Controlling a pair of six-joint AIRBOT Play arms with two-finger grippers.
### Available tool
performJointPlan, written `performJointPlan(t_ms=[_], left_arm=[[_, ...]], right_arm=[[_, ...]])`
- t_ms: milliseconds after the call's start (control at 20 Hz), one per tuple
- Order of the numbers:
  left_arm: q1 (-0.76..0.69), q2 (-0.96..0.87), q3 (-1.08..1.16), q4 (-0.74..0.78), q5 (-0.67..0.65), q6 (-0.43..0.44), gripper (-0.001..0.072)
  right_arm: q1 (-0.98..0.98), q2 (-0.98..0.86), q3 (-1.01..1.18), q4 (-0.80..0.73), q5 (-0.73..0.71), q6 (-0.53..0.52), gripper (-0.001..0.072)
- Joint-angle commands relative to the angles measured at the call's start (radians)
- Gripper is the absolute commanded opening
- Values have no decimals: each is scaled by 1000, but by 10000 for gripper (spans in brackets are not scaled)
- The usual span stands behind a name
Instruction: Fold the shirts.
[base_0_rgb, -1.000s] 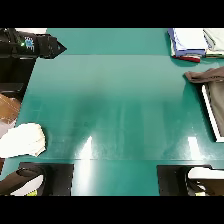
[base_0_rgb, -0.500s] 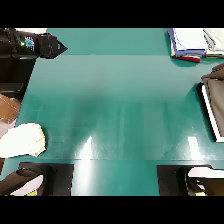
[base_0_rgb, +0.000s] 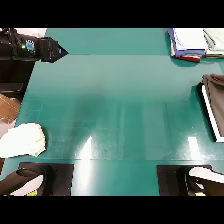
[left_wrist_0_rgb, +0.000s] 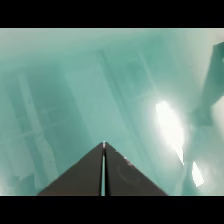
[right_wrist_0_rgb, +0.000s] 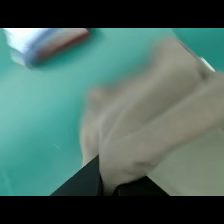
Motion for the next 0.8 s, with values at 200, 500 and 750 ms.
performJointPlan(t_ms=[200, 500, 750], left_arm=[[0, 0, 0, 0, -8, 4, 31], [0, 0, 0, -1, -8, 3, 32], [0, 1, 0, 0, -17, 3, 32]], right_arm=[[-101, 142, -378, -259, 42, -1, 605], [-57, 171, -298, -65, 24, 1, 700], [303, 200, -216, 159, -9, 1, 697]])
